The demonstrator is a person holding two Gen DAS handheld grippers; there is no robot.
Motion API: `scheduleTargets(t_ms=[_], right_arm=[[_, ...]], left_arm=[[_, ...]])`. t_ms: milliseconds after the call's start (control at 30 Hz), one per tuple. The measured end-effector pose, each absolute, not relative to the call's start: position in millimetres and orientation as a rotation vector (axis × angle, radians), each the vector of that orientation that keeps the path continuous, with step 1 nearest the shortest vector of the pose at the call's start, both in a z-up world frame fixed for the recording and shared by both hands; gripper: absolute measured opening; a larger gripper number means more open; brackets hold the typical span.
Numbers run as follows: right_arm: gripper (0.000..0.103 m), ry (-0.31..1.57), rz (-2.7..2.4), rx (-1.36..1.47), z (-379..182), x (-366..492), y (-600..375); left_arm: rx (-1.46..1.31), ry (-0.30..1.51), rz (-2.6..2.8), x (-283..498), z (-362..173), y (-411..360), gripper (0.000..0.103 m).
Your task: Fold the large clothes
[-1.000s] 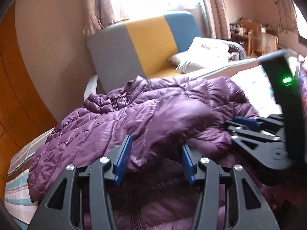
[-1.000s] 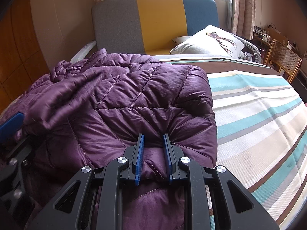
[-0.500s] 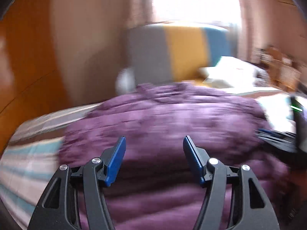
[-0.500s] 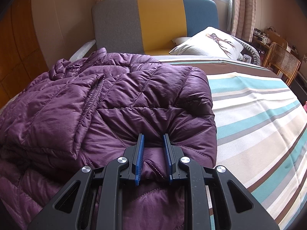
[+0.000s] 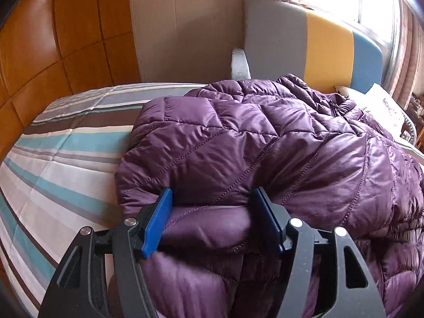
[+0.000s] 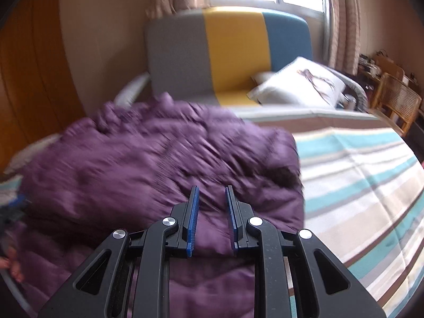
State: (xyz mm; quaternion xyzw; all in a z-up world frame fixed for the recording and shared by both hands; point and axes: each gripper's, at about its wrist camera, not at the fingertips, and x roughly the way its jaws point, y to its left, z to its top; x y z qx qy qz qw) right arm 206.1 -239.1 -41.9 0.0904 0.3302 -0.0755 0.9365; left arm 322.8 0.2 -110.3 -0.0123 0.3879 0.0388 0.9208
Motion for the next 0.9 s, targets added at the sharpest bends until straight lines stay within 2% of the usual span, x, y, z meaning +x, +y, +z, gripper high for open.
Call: scheduleTargets(t_ms=[67,133,233,333,433,633,733,900], right_arm=[[0.020,0.658,-0.085,0.168,-28,213,-219],[0.020,0.689,-0.005,0.138,-23,228,-196],[0.020,0.699,0.040,0.132,-26,248,-176],[0.020,0.764,0.040,0.133,-39,273,-169],[0.020,0.825,0.002,0.136,-57,290,-173],[0.020,0.808,-0.036,0.106,-83,297,-180],[0.020,0.804,-0.077,0.030,-84,297,-168],[0.020,0.798,-0.062,0.061,-83,296,-175]], left_arm=[[-0.020,0.796,0.083,322,-110,-2,0.065],[0.004,0.782,0.095,317,-106,-5,0.076],[0.027,0.705,0.057,305,-86,-8,0.084],[0.090,0.673,0.064,309,-77,-13,0.085],[0.167,0.736,0.114,332,-87,-12,0.085],[0.053,0.841,0.083,356,-116,12,0.090],[0.064,0.835,0.090,356,-116,11,0.090],[0.071,0.815,0.098,345,-111,9,0.091]])
